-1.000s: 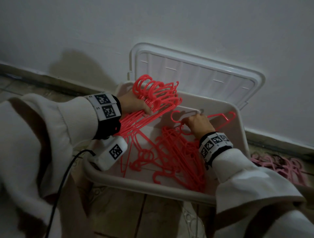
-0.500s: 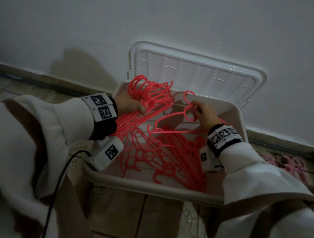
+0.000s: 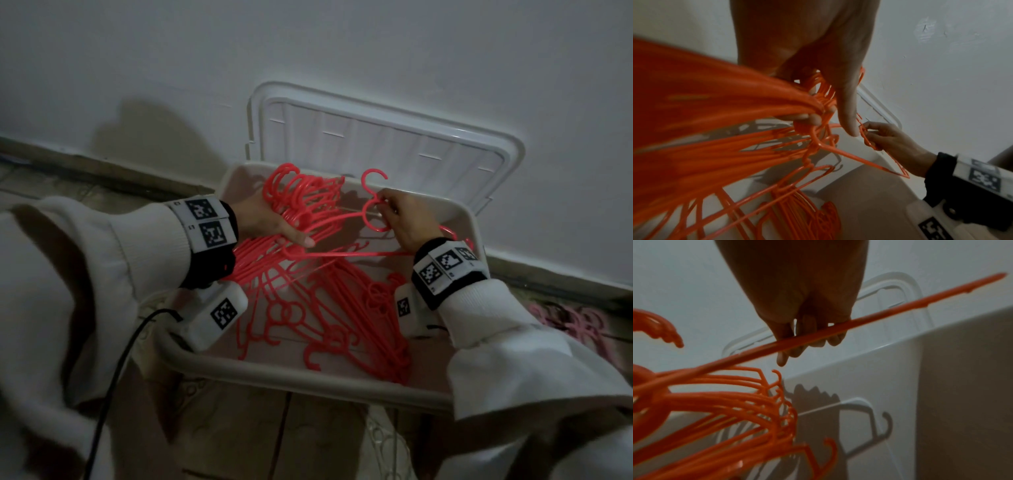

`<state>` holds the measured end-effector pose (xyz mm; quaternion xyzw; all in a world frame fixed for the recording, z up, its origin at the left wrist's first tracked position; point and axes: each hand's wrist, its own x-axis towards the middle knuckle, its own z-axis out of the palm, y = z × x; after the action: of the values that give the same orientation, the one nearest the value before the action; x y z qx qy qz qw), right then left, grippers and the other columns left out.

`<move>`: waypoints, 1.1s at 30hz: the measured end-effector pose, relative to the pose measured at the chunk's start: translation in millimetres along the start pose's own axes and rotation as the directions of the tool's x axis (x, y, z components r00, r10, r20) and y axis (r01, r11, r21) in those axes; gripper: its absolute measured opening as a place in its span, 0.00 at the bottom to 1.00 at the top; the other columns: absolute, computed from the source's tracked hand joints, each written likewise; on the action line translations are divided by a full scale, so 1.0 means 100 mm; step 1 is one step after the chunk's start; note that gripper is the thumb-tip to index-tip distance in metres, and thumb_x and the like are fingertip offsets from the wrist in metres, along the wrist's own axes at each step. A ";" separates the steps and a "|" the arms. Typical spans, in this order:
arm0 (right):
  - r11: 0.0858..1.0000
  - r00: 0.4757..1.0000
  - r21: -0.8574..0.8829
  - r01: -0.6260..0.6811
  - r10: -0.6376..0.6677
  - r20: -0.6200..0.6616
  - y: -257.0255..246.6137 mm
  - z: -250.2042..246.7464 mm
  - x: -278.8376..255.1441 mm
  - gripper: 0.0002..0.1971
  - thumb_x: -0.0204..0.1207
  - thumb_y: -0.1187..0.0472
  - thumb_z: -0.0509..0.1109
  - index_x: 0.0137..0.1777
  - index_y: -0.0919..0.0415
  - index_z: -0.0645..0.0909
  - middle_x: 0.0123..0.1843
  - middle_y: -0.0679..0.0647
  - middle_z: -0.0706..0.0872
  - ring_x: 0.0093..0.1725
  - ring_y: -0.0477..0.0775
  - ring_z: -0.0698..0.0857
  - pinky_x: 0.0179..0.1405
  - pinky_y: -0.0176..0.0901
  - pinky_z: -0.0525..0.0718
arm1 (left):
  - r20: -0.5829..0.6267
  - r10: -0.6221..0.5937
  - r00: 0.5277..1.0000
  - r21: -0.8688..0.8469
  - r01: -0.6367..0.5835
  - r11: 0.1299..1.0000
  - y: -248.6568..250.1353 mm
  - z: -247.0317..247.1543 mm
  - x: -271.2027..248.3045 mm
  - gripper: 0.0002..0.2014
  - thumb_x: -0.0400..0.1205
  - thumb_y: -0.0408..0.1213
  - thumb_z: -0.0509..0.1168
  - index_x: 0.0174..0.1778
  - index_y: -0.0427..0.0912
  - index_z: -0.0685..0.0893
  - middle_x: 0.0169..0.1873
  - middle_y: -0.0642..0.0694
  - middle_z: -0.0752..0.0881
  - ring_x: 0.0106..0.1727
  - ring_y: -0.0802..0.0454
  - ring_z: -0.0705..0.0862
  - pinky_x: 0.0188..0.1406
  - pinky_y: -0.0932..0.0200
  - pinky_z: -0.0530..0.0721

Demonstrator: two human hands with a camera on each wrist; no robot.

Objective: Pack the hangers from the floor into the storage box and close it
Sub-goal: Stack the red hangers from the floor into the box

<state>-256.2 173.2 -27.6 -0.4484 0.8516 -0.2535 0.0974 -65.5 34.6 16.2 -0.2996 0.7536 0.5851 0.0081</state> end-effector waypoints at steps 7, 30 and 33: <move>0.998 0.998 0.017 0.055 -0.055 -0.024 -0.12 -0.07 0.03 0.08 0.80 0.64 0.62 0.52 0.63 0.82 0.36 0.53 0.80 0.39 0.53 0.78 0.47 0.51 0.79 | 0.020 -0.107 0.994 0.136 0.104 0.985 -0.08 -0.02 0.04 0.24 0.64 0.30 0.80 0.57 0.37 0.85 0.49 0.40 0.89 0.50 0.44 0.88 0.57 0.50 0.85; 0.980 0.995 -0.170 -0.101 0.098 -0.029 0.27 -0.17 -0.12 0.11 0.73 0.64 0.70 0.54 0.61 0.87 0.39 0.63 0.88 0.40 0.57 0.83 0.45 0.45 0.79 | 0.045 -0.040 0.998 0.099 0.036 0.994 -0.01 -0.01 0.02 0.13 0.77 0.29 0.68 0.57 0.30 0.84 0.52 0.30 0.87 0.48 0.39 0.85 0.54 0.48 0.84; 0.994 0.988 -0.107 -0.036 0.051 0.143 0.04 -0.11 -0.17 0.16 0.71 0.61 0.76 0.58 0.64 0.85 0.37 0.57 0.88 0.40 0.54 0.84 0.41 0.35 0.70 | 0.070 -0.044 0.997 0.066 0.039 0.997 0.00 0.00 0.02 0.13 0.77 0.29 0.68 0.57 0.32 0.84 0.52 0.33 0.87 0.49 0.38 0.85 0.53 0.48 0.85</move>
<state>-254.1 192.7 -21.2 -0.4514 0.8639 -0.1731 0.1412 -67.3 33.9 15.6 -0.2934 0.7651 0.5703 0.0570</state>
